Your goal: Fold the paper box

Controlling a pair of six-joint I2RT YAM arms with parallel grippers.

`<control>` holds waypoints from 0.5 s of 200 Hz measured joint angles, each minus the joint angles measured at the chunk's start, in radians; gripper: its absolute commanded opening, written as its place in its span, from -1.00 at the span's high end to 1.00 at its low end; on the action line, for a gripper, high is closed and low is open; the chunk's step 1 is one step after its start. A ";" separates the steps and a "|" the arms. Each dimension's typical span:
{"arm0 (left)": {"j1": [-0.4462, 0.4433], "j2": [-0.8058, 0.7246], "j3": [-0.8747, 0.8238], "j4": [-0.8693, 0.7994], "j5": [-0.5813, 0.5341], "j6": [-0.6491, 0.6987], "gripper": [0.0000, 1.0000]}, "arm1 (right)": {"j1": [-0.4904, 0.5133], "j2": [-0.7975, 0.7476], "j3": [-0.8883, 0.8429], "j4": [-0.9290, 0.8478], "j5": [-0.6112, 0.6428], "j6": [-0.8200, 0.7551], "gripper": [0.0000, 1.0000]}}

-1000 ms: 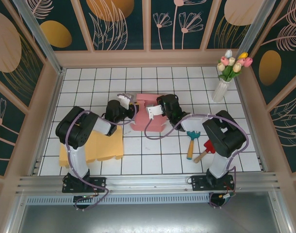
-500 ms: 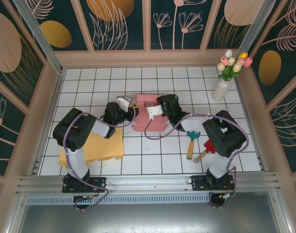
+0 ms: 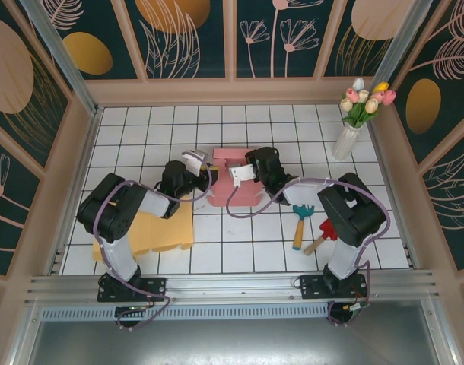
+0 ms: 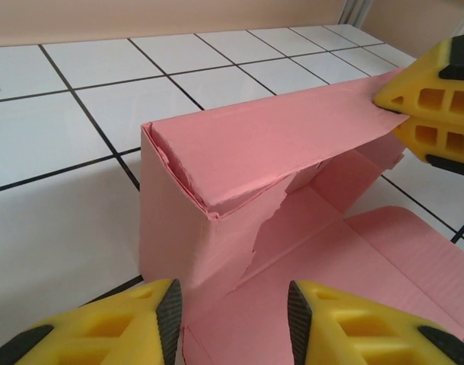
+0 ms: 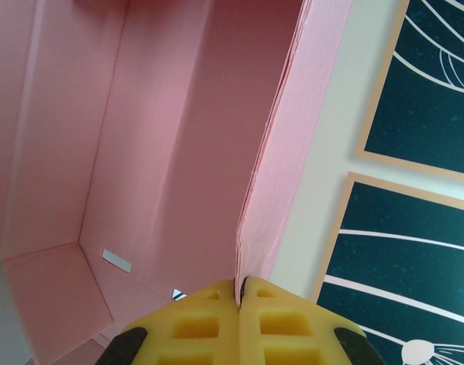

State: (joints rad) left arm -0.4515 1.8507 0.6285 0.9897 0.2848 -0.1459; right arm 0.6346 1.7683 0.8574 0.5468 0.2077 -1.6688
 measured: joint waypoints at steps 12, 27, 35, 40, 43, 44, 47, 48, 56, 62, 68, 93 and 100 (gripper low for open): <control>0.000 0.017 0.014 -0.004 0.003 0.000 0.09 | 0.000 0.000 0.000 -0.001 0.000 0.000 1.00; 0.000 0.040 0.047 -0.029 0.003 -0.001 0.09 | 0.000 0.000 0.002 -0.003 0.000 0.002 1.00; 0.000 0.056 0.076 -0.045 0.003 -0.002 0.10 | 0.000 0.000 0.004 -0.006 0.000 0.002 1.00; 0.000 0.067 0.094 -0.054 0.001 -0.004 0.10 | 0.000 0.000 0.005 -0.006 0.000 0.003 1.00; 0.000 0.072 0.105 -0.060 0.000 -0.004 0.09 | 0.000 0.000 0.006 -0.007 0.000 0.003 1.00; 0.000 0.073 0.106 -0.061 -0.001 -0.004 0.09 | 0.000 0.000 0.006 -0.008 0.000 0.003 1.00; 0.000 0.080 0.117 -0.068 -0.002 -0.005 0.10 | 0.000 0.000 0.006 -0.008 0.000 0.003 1.00; 0.000 0.082 0.119 -0.069 -0.002 -0.004 0.10 | 0.000 0.000 0.006 -0.008 0.000 0.003 1.00; 0.001 0.093 0.137 -0.080 -0.005 -0.008 0.09 | 0.000 0.002 0.007 -0.008 0.000 0.003 1.00; 0.001 0.100 0.144 -0.084 -0.006 -0.009 0.09 | 0.000 0.003 0.008 -0.008 0.000 0.004 1.00; 0.000 0.105 0.150 -0.085 -0.009 -0.012 0.09 | 0.000 0.006 0.011 -0.008 0.001 0.006 1.00; -0.003 0.124 0.184 -0.113 -0.027 -0.016 0.13 | -0.003 0.015 0.022 -0.008 0.002 0.010 1.00; -0.007 0.130 0.199 -0.125 -0.038 -0.015 0.14 | -0.005 0.016 0.023 -0.008 0.003 0.011 1.00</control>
State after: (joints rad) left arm -0.4587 1.9808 0.8272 0.8650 0.2466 -0.1612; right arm 0.6296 1.7840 0.8806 0.5385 0.2108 -1.6581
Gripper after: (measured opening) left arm 0.437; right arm 0.064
